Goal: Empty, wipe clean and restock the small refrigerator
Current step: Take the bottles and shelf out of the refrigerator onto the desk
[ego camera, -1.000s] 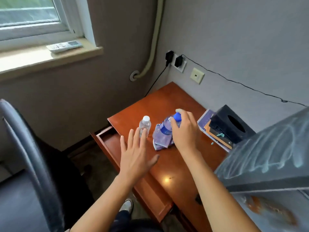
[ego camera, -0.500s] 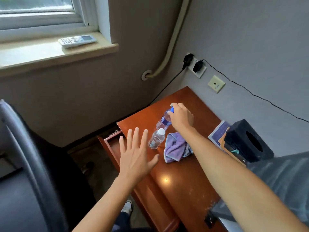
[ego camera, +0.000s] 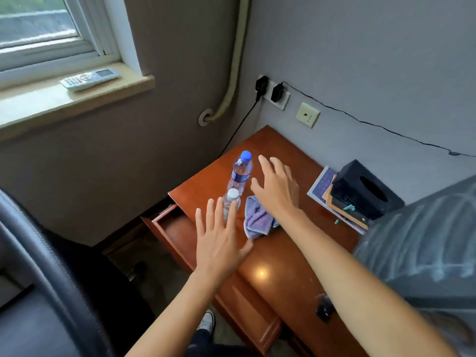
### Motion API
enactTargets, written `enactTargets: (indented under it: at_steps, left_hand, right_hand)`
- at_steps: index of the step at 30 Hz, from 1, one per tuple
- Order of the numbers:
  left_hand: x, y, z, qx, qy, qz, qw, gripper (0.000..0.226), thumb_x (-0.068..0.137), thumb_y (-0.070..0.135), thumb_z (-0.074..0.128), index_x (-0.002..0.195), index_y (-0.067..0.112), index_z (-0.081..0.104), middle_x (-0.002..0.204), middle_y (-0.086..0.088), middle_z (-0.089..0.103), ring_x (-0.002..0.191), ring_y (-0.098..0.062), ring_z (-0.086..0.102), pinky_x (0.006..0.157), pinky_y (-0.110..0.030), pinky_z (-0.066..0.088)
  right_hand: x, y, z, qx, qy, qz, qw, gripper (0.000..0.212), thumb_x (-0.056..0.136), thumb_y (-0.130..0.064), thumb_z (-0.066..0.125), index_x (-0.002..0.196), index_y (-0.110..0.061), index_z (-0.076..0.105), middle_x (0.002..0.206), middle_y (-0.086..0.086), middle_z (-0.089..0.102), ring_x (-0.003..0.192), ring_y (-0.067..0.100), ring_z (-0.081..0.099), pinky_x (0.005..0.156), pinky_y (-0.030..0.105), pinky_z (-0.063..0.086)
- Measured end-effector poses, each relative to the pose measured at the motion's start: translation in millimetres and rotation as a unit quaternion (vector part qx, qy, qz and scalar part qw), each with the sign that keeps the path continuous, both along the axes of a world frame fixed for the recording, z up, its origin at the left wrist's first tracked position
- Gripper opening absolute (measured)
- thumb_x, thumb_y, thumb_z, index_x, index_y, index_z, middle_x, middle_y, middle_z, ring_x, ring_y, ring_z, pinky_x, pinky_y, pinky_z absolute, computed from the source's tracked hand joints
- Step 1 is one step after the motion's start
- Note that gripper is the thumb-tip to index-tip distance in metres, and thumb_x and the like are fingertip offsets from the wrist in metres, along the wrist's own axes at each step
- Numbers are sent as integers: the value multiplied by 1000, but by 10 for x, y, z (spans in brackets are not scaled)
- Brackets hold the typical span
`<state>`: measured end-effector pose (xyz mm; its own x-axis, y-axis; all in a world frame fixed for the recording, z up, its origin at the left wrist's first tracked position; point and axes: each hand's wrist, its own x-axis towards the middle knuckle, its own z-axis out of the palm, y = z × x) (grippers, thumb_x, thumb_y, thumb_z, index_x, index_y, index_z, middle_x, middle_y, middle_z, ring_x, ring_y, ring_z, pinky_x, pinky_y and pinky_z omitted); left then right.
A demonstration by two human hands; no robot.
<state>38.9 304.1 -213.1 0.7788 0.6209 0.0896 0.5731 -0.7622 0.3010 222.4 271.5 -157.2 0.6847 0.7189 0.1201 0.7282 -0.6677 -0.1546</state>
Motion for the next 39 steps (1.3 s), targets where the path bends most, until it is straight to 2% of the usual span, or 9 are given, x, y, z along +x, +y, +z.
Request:
enactTargets:
  at_steps: [3,7,11,16,23,28,31,35,39]
  left_hand:
    - [55,-266,9,-3,-4,-39,999,91,83,68,48,158,20,32,165,-15,29,156,-36,16,125,-60,7]
    - [56,-706,-22,2,6,-83,997,92,82,70,50,156,15,38,163,-17,33,154,-36,21,125,-57,6]
    - [22,-1197,-61,30,19,-137,990,91,85,74,41,151,11,45,158,-19,40,151,-40,28,124,-58,11]
    - [-41,-1817,-65,33,29,-170,984,72,95,49,25,156,12,37,162,-16,34,153,-37,23,123,-59,15]
    - [-76,-2656,-121,16,30,-215,976,73,93,52,34,153,12,41,159,-17,39,151,-37,29,123,-57,20]
    - [-72,-3154,-177,16,19,-250,968,76,85,52,59,147,10,50,154,-17,46,147,-39,37,119,-55,32]
    - [38,-3335,-186,27,31,-283,958,78,88,58,51,151,11,45,158,-17,42,150,-39,33,121,-53,31]
    - [281,-3436,-223,43,90,-340,935,85,88,58,48,159,17,27,168,-13,23,157,-34,13,125,-47,13]
    - [487,-3400,-258,18,152,-352,923,92,87,56,48,162,22,7,171,-7,2,158,-30,-5,126,-43,0]
  right_hand:
    - [-245,-500,-82,50,-12,-19,999,58,92,-39,60,146,-21,51,145,9,52,126,30,51,95,42,51]
    - [-621,-1199,-226,102,-15,-57,993,57,85,-42,53,136,-20,62,138,6,59,124,28,53,98,40,47]
    - [-933,-1863,-358,104,-8,-93,990,55,85,-40,56,136,-19,62,138,8,59,126,30,53,104,43,45]
    - [-1214,-2645,-454,86,19,-126,988,56,91,-42,52,143,-22,54,145,7,54,131,26,48,107,43,46]
    - [-1441,-3620,-663,76,52,-195,977,56,93,-47,53,143,-22,53,145,5,55,133,26,49,107,42,49]
    - [-1391,-4181,-802,44,77,-251,964,57,94,-46,54,144,-19,52,146,7,54,136,29,47,111,42,43]
    - [-1301,-4454,-849,11,120,-280,952,63,97,-46,56,153,-22,40,157,7,42,144,29,37,115,41,37]
    - [-998,-4631,-946,-55,155,-277,947,70,99,-49,54,159,-27,25,168,7,18,151,33,23,119,47,29]
    - [-683,-4635,-1060,-108,171,-270,941,69,94,-46,63,153,-25,36,170,2,-2,151,38,15,119,52,28]
